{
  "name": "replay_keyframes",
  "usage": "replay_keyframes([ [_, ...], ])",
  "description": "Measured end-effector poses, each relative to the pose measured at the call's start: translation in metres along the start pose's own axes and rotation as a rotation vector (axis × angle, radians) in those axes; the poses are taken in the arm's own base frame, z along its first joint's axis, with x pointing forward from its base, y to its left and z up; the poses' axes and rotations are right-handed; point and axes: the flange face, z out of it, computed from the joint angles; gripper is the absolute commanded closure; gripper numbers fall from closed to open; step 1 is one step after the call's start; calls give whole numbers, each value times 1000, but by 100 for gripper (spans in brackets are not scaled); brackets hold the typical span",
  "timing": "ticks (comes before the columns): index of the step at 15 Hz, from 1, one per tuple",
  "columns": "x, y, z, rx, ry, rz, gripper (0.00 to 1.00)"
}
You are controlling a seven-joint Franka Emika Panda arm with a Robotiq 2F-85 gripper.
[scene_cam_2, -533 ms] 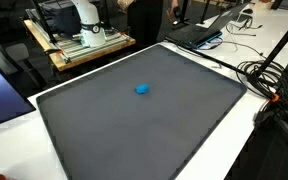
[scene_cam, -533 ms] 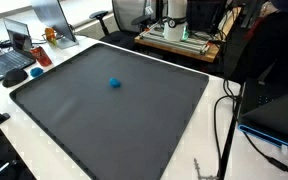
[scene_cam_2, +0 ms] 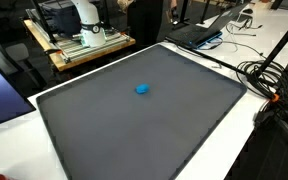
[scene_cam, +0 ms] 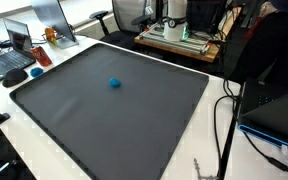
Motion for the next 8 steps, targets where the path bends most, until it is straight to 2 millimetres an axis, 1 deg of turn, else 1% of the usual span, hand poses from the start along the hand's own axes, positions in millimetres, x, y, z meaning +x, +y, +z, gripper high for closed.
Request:
replay_keyframes([
  [3,1,0,-1,0,2,0,0],
  [5,3,-3,-6,1,8,-18,0],
  [7,5,-15,-16,14,8,-72,0],
  [8,5,-25,-23,32,7,-109,0],
])
